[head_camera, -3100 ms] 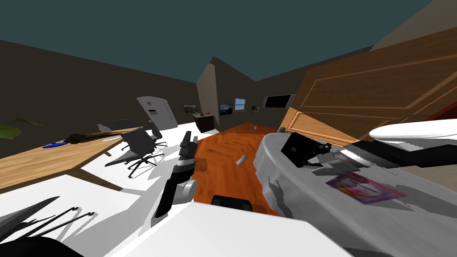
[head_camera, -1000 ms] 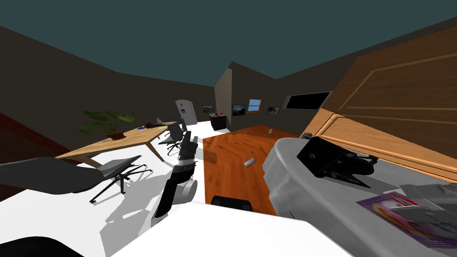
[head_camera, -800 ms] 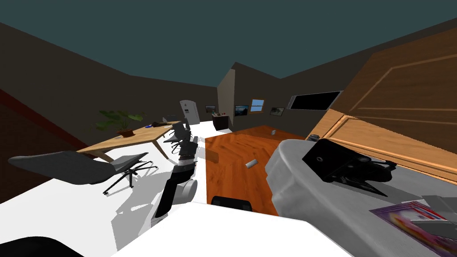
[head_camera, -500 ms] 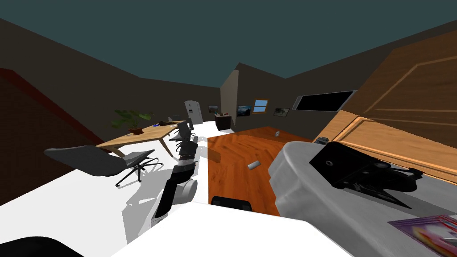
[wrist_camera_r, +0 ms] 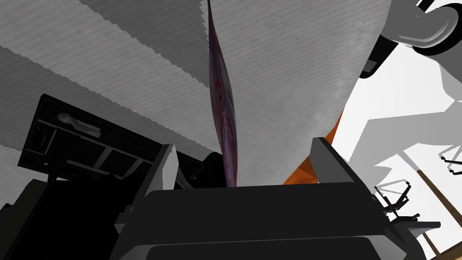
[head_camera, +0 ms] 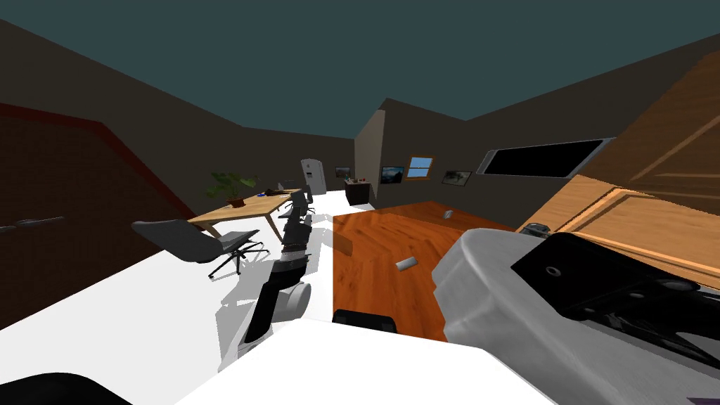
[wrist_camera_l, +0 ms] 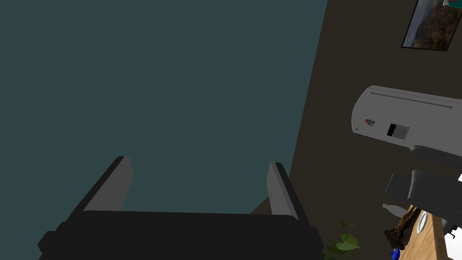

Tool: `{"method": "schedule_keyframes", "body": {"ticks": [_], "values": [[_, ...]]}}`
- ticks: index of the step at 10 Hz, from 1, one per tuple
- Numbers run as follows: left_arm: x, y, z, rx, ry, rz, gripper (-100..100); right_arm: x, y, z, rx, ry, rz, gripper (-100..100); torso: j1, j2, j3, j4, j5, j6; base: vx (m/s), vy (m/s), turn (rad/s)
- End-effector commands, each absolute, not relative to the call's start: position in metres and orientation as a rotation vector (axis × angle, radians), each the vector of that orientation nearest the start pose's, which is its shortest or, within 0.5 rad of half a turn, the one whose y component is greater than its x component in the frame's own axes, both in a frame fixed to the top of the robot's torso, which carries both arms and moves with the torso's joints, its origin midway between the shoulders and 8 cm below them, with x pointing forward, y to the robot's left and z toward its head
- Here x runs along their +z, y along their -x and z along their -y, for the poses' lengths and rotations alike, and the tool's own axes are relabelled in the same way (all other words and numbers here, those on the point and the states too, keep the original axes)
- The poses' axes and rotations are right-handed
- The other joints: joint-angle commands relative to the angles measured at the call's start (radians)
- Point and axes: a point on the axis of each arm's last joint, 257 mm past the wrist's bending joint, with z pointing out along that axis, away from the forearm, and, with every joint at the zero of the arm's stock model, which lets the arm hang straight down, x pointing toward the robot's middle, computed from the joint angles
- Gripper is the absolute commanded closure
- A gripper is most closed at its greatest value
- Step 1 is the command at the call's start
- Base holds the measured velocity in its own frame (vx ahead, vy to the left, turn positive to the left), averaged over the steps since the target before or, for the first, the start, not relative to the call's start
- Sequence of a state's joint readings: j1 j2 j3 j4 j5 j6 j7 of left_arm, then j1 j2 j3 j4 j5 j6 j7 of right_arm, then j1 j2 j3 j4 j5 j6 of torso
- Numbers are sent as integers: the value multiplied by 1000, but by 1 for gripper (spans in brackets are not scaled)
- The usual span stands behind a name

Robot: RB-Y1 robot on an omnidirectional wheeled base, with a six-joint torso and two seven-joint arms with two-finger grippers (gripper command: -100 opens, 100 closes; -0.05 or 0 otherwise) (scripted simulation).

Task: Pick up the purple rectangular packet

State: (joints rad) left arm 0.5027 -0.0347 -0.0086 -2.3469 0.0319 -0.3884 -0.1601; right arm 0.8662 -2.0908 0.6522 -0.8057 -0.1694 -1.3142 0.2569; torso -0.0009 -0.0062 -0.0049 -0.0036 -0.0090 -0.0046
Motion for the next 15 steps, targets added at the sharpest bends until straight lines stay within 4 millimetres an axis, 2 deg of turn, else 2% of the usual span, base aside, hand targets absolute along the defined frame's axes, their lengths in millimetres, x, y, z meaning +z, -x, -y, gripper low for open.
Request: {"method": "schedule_keyframes", "body": {"ticks": [1,3,4,5,8,9,13,14,15], "values": [[32,-348,-284,-1173,679,-641,0,-138,-96,702,137,510,-2931,-100,0,0,0,0,0,0,-4,40,169],[32,-348,-285,-1172,679,-641,0,-130,-98,712,88,515,-2934,-100,0,0,0,0,0,2,4,18,-36],[32,-348,-285,-1172,679,-641,0,-135,-68,715,109,485,-2944,-100,-1,0,0,0,0,2,2,47,318],[32,-348,-284,-1173,679,-641,0,-125,-69,726,50,495,-2948,-100,1,0,0,0,0,0,4,46,164],[32,-348,-285,-1172,679,-641,0,-125,-70,726,53,494,-2948,-100,-1,0,0,0,0,2,1,9,-13],[32,-348,-285,-1172,679,-641,0,-125,-70,726,52,495,-2948,100,-2,0,0,0,0,2,0,0,0],[32,-348,-285,-1172,679,-641,0,-125,-70,726,48,495,-2948,100,-2,0,0,0,-1,1,0,0,0],[32,-348,-285,-1172,679,-641,0,-125,-70,726,48,495,-2948,0,-2,0,0,0,-1,1,0,0,0],[32,-348,-285,-1172,679,-641,0,-124,-99,721,46,519,-2936,100,-2,0,0,0,-1,1,3,-48,-275]]}}
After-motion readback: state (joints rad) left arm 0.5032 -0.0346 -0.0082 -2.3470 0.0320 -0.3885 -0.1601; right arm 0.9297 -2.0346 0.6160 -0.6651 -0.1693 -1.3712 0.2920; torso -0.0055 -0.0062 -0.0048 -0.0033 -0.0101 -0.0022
